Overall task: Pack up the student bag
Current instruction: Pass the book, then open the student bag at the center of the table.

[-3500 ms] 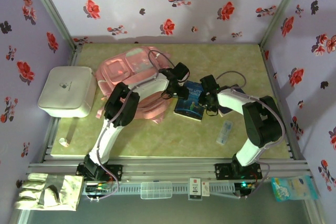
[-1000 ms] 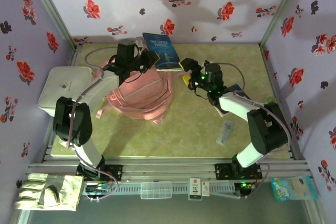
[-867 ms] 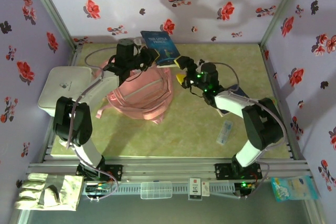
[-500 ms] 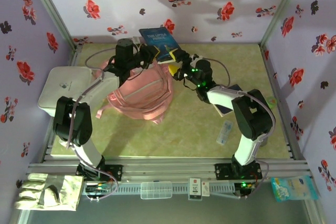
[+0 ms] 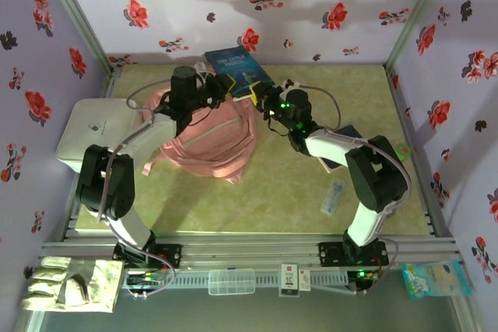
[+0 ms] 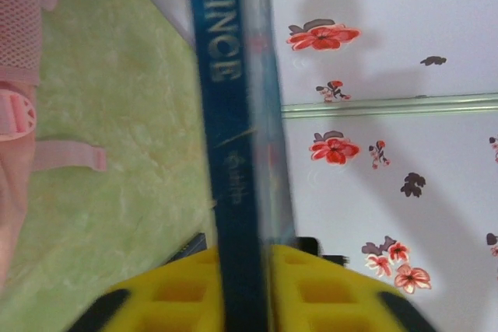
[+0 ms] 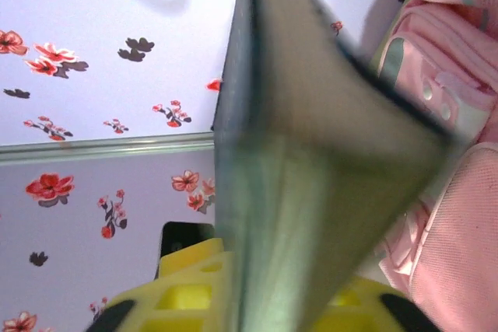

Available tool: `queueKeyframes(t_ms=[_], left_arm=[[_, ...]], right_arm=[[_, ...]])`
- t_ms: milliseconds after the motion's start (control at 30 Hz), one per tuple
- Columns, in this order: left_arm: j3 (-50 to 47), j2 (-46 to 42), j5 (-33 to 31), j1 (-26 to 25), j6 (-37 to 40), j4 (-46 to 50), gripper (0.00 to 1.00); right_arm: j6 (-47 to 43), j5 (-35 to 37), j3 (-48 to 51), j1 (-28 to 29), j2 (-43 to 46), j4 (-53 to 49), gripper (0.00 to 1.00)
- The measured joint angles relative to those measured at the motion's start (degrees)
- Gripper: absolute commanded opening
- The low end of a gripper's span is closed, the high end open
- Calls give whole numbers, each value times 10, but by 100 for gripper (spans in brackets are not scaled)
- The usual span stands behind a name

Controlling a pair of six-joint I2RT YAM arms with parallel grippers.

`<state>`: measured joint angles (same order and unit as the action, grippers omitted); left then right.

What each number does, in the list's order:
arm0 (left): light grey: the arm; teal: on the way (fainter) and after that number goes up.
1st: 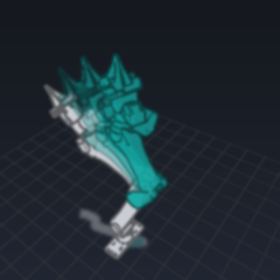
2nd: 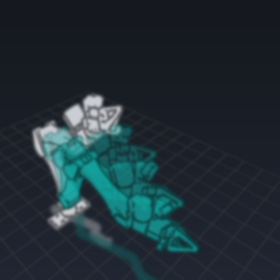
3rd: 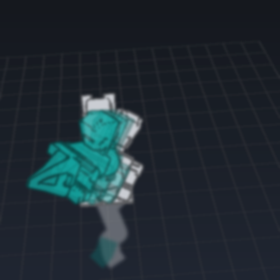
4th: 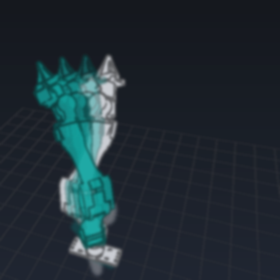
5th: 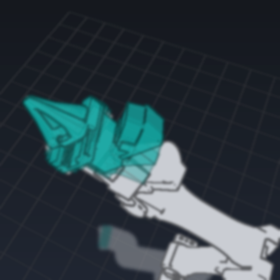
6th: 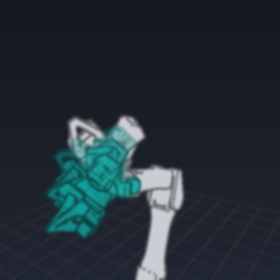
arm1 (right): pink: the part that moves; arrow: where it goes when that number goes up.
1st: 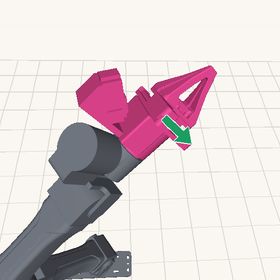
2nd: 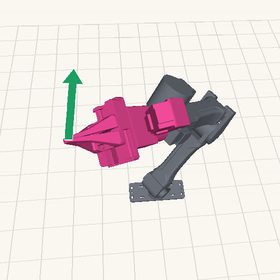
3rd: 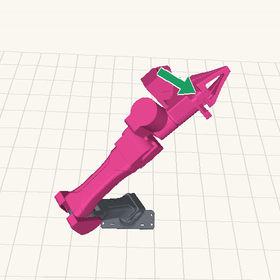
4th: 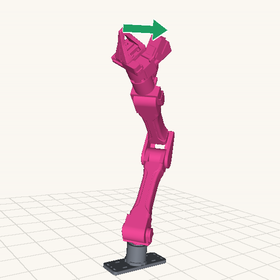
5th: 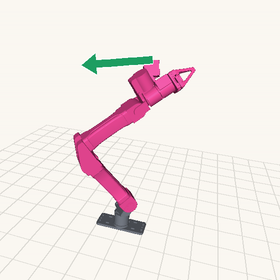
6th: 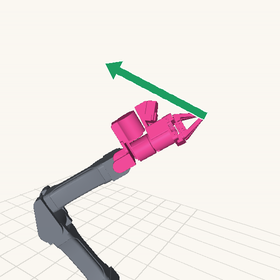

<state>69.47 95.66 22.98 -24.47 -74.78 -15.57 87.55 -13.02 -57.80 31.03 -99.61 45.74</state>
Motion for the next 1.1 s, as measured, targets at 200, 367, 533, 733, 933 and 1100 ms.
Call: queueKeyframes(t_ms=[200, 367, 533, 733, 933, 1100], left_arm=[[-5, -40, -3, 1, 87, 70, 67], [31, -49, -22, 5, 259, 202, 75], [83, -48, -88, 5, 479, 347, 87], [94, -18, -151, -6, 680, 448, 77], [110, 58, -235, -73, 832, 562, 64], [125, 98, -283, -101, 875, 595, 59]], right_arm=[[-103, 47, 42, -2, 93, -93, 8], [-203, 87, 72, -9, 175, -184, 8], [-282, 121, 80, -23, 241, -281, 9], [-336, 148, 92, -42, 294, -362, 10], [-351, 160, 100, -51, 303, -400, 11], [-351, 160, 107, -53, 303, -405, 11]])
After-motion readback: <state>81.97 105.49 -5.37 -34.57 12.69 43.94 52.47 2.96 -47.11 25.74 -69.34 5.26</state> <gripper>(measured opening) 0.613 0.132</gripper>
